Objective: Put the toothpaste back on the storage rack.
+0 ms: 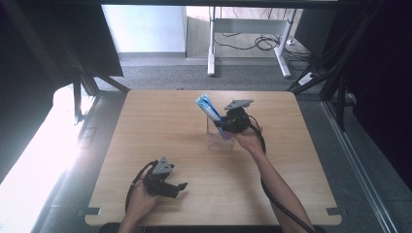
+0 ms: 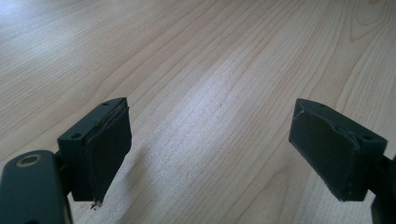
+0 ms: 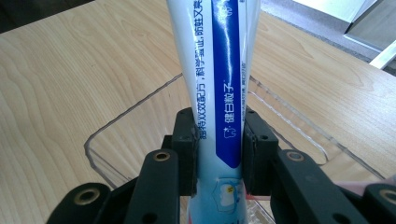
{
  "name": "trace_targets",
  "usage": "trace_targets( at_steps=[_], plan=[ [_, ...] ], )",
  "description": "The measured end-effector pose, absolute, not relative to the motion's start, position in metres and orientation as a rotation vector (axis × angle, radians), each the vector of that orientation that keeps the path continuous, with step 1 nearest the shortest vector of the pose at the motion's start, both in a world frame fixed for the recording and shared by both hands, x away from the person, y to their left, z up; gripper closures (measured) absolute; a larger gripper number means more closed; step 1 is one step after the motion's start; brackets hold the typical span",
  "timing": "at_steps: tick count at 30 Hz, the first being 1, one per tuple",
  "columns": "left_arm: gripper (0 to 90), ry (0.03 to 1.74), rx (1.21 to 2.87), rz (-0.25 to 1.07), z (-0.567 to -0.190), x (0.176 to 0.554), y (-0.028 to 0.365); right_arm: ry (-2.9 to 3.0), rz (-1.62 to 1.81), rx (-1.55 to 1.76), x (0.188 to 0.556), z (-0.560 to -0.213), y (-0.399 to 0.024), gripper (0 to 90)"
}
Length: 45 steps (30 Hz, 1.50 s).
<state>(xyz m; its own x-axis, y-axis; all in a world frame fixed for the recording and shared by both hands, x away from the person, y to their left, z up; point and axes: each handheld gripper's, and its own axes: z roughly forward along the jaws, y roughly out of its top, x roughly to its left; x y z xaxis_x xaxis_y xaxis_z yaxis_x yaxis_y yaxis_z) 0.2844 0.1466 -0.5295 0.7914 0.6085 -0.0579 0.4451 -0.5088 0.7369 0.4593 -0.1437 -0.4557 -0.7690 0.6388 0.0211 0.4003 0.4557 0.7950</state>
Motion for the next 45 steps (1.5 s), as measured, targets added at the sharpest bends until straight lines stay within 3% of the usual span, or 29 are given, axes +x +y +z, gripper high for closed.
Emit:
trace_targets(
  at_steps=[22, 33, 45],
  plan=[
    [13.4, 0.765, 2.19, 0.277, -0.529, 0.284, 0.144, 2.539, 1.107, 0.851, 0.457, -0.455, -0.143, 65.0],
    [13.4, 0.76, 2.195, 0.281, -0.529, 0.283, 0.143, 2.545, 1.124, 0.847, 0.453, -0.453, -0.145, 52.6],
    [13.4, 0.76, 2.197, 0.282, -0.529, 0.283, 0.142, 2.543, 1.149, 0.783, 0.446, -0.451, -0.146, 26.4]
  ],
)
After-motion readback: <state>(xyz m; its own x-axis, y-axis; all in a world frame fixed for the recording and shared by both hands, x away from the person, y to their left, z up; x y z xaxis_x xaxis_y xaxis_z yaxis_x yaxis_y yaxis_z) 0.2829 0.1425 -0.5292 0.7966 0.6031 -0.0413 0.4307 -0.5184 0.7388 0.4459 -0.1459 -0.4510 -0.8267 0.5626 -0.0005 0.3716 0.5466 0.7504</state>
